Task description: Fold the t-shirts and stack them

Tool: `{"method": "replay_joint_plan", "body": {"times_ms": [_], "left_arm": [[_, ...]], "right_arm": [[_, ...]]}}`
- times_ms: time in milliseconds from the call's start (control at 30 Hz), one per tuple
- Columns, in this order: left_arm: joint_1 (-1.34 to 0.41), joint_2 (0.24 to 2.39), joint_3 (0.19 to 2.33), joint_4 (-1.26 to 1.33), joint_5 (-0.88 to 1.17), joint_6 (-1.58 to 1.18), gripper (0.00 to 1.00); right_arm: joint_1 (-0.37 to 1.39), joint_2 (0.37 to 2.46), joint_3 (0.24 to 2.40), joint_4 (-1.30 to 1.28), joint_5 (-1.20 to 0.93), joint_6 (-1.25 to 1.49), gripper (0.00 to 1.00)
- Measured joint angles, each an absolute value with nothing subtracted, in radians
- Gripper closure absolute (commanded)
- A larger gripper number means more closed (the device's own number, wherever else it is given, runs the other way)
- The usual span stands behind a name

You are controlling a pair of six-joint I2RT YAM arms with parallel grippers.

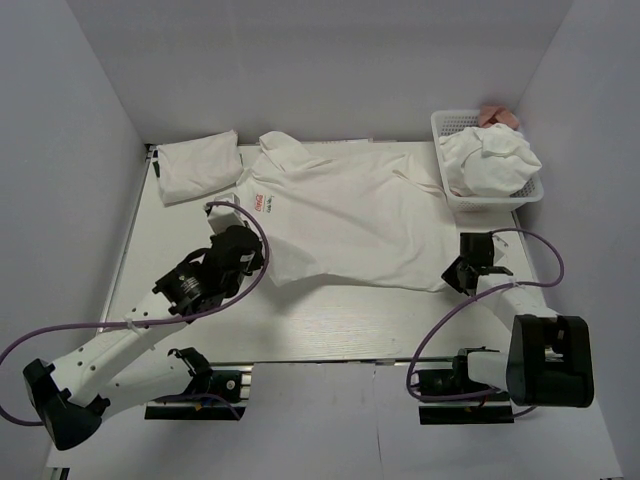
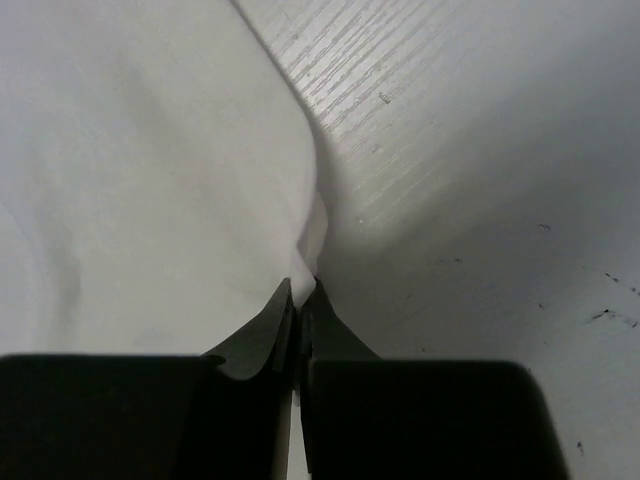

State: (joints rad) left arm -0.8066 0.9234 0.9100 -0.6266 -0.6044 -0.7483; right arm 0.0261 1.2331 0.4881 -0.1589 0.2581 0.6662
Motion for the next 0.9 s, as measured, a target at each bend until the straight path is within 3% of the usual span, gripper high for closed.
{"method": "replay_joint_plan", "body": {"times_ms": [200, 500, 900], "left_arm": [[-0.806, 0.917, 0.939, -0.561, -0.648, -0.693, 1.00], [-0.806, 0.894, 1.301, -0.441, -0.677, -0.493, 1.00], [-0.807, 0.860, 1.839, -0.411, -0.405, -0.188, 1.00]], "right_arm": [[0.027, 1.074, 0.562, -0.290, 0.266, 0.649, 1.00], [0.027, 0.738, 1.025, -0.418, 0.294, 0.553, 1.00], [0.027, 0.765, 1.608, -0.650, 0.210, 0.400, 1.00]]}}
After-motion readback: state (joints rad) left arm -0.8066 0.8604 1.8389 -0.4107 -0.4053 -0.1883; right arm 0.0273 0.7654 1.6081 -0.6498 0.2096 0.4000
